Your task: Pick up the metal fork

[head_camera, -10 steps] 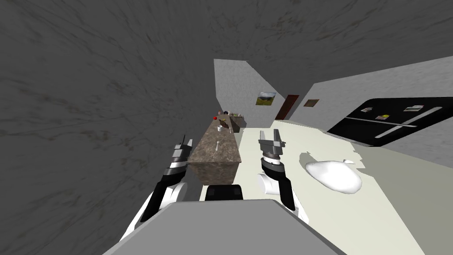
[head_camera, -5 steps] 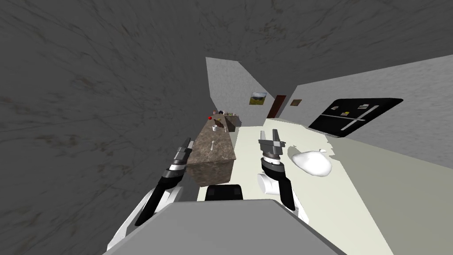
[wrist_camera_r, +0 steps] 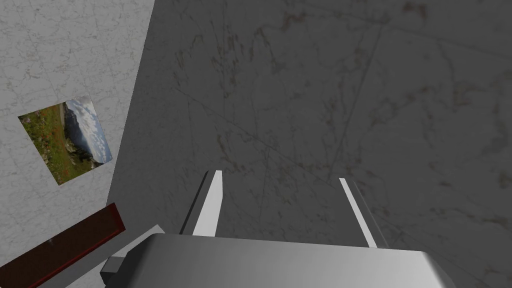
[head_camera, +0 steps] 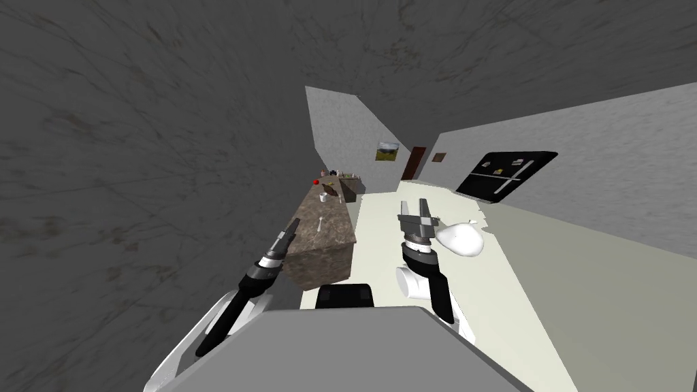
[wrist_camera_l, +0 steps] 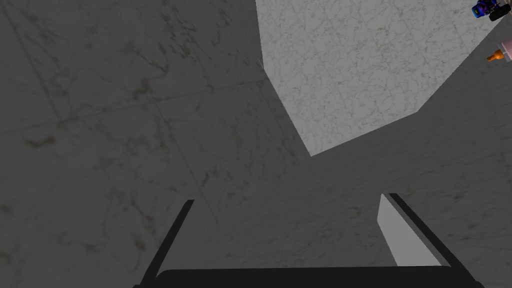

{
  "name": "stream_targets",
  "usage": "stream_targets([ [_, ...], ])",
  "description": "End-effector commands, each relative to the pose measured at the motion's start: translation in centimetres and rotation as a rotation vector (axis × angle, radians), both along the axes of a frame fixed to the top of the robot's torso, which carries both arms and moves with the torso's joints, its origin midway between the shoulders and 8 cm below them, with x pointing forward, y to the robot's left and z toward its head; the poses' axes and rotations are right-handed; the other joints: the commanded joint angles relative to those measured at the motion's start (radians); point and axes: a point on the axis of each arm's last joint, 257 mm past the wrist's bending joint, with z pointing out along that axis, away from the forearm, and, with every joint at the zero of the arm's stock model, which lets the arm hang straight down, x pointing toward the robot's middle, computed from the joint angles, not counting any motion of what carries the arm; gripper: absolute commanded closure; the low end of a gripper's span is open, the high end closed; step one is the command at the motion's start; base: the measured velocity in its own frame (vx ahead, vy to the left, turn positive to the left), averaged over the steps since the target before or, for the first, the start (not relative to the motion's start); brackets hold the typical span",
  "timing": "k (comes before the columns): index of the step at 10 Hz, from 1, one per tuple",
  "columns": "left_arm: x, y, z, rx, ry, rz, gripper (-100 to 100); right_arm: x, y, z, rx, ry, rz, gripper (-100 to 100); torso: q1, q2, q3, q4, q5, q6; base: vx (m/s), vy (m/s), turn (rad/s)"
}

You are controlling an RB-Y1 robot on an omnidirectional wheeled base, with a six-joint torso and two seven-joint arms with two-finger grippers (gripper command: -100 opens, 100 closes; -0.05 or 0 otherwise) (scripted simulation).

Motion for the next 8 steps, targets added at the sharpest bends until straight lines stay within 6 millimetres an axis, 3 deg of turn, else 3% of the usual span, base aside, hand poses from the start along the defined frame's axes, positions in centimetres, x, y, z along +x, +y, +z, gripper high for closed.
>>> stream_targets([
  [1,-0.2,-0.2,-0.6,0.053,0.004,-0.011,-100,0.0,0.0,0.0,0.0,0.0,0.0,0,0.0,0.0,0.0,0.0,0.0,0.0,-0.017,-0.022,-0.116],
  [4,-1.0,-0.9,-3.2,0.236,0.021,-0.042,-100,0.0,0.0,0.0,0.0,0.0,0.0,0,0.0,0.0,0.0,0.0,0.0,0.0,-0.014,-0.029,-0.193],
  [5,-1.1,-0.9,-3.2,0.244,0.022,-0.047,-100,0.0,0.0,0.0,0.0,0.0,0.0,0,0.0,0.0,0.0,0.0,0.0,0.0,-0.015,-0.023,-0.126],
  [7,-2.1,-1.2,-6.2,0.415,0.039,-0.079,-100,0.0,0.0,0.0,0.0,0.0,0.0,0,0.0,0.0,0.0,0.0,0.0,0.0,-0.02,-0.041,-0.354],
  [8,-2.3,-1.3,-6.4,0.446,0.042,-0.097,-100,0.0,0.0,0.0,0.0,0.0,0.0,0,-0.001,0.0,0.0,0.0,0.0,0.0,-0.014,-0.022,-0.08],
])
